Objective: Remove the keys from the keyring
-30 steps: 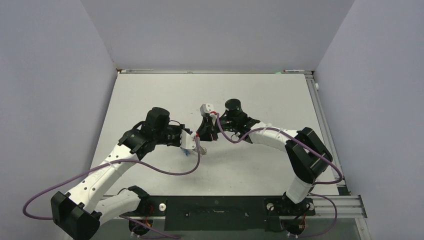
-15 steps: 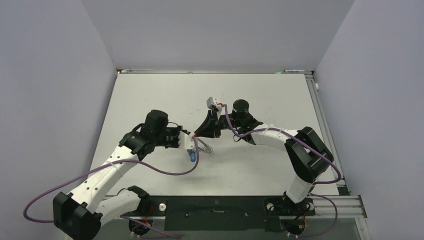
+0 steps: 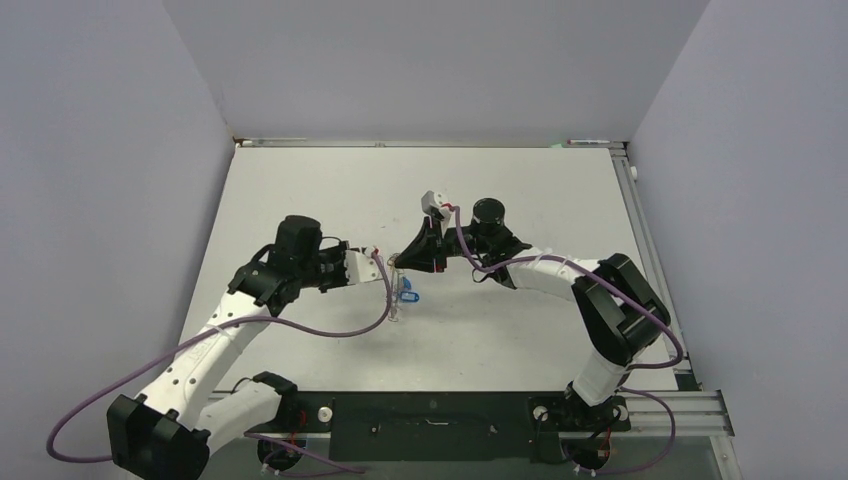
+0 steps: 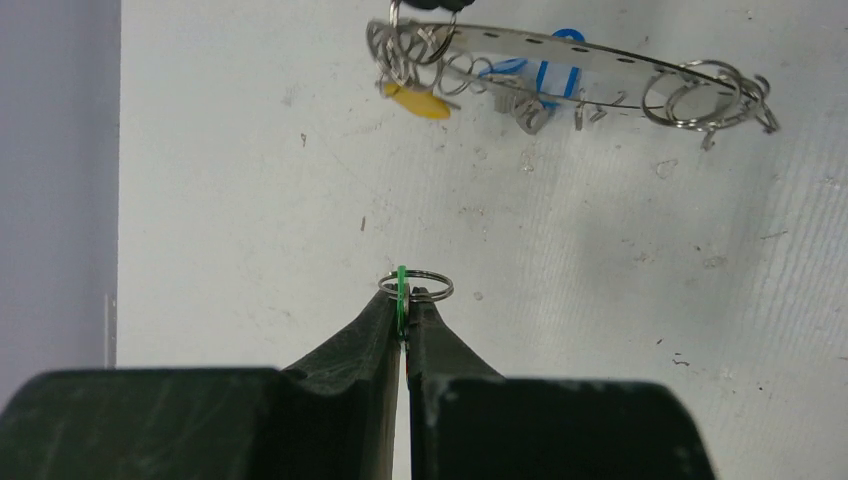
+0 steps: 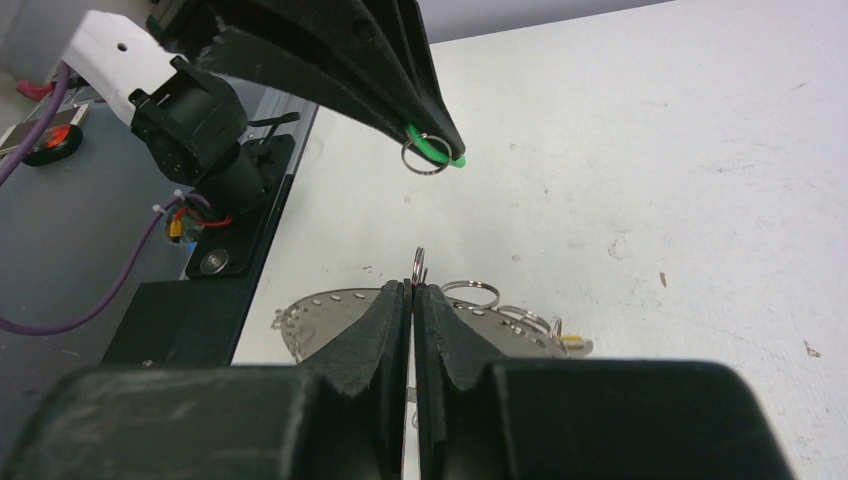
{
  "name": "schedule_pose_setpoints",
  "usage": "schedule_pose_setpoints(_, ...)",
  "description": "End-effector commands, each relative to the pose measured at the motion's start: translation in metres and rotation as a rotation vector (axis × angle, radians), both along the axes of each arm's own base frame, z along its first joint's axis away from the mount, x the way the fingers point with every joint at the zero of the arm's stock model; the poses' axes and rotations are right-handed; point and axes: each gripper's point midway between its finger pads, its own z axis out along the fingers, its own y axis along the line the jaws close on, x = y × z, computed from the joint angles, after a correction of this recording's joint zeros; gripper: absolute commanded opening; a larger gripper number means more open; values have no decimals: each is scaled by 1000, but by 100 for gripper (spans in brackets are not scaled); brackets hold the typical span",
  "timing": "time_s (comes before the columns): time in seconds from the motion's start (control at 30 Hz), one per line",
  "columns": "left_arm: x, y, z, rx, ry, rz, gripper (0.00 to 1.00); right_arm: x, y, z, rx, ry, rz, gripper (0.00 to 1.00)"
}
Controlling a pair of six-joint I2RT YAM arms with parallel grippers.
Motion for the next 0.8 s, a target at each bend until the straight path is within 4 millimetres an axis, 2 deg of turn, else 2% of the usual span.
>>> schedule_pose_setpoints(0.0,21,12,19,-69,23,160,0,5,-7,33,56,-115,-21,5)
schedule_pose_setpoints(0.17,52,41,31,-128,107,460,0,11,-16,35,23,-107,-46,5)
schedule_pose_setpoints(0.3,75,75,19,-137,288,710,0,18,-22,34,-17,-117,-71,5)
schedule_pose_setpoints(0.37,82,96,1,-137,371,830,0,20,-24,35,-20,-114,-82,5)
schedule_pose_setpoints(0.6,116,188,-46,-212,423,1183,0,25,-31,33,-24,-109,-121,5)
schedule_pose_setpoints(0.77,121,224,-83,-227,522,1295,0,27,-32,28,-28,-100,-132,5)
